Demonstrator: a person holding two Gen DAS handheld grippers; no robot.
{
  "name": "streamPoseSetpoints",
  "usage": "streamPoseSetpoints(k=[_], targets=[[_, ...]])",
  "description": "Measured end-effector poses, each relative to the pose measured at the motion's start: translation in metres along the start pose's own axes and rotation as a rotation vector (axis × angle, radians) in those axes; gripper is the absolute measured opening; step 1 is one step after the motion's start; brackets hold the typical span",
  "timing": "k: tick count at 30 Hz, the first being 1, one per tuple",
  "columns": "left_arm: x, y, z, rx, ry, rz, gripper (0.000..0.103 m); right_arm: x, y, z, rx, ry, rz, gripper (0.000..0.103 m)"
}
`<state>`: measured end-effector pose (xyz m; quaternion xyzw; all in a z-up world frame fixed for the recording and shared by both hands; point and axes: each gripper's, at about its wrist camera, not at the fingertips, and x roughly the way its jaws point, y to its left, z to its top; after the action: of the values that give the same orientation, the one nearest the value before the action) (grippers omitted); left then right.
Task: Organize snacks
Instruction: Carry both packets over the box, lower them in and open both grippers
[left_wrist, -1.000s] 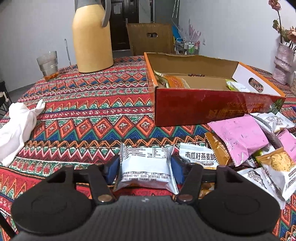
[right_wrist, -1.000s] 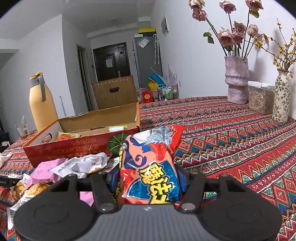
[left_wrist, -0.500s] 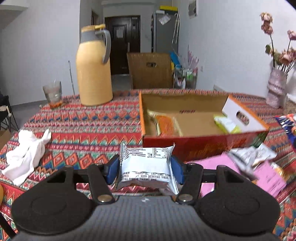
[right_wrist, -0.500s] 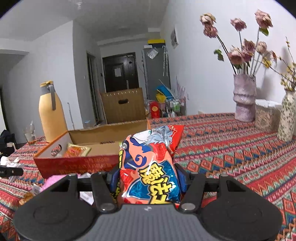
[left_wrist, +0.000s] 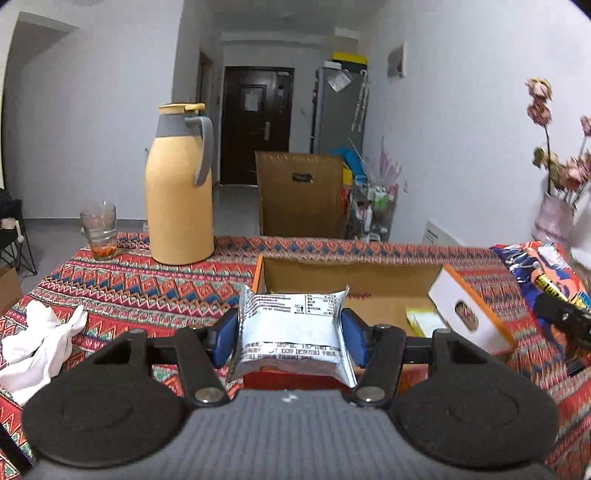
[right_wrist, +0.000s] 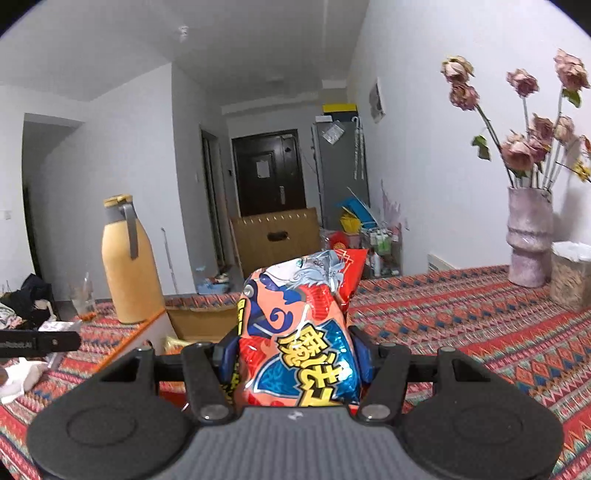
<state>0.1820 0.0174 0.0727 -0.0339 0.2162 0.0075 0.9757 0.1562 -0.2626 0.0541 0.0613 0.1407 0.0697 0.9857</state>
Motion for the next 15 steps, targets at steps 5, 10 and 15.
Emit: streamPoseSetpoints(k=[5,10,15], targets=[[0.013,-0.007,0.016,-0.040,-0.022,0.019,0.060,0.023,0.010,0.018,-0.005,-0.004,0.025,0.058],[0.032,-0.011,0.028,-0.077,-0.025,0.042,0.060,0.049,0.021,0.027,-0.017,0.010,0.032,0.058],[0.056,-0.012,0.036,-0.083,-0.018,0.067,0.060,0.077,0.029,0.026,-0.026,0.040,0.028,0.058]])
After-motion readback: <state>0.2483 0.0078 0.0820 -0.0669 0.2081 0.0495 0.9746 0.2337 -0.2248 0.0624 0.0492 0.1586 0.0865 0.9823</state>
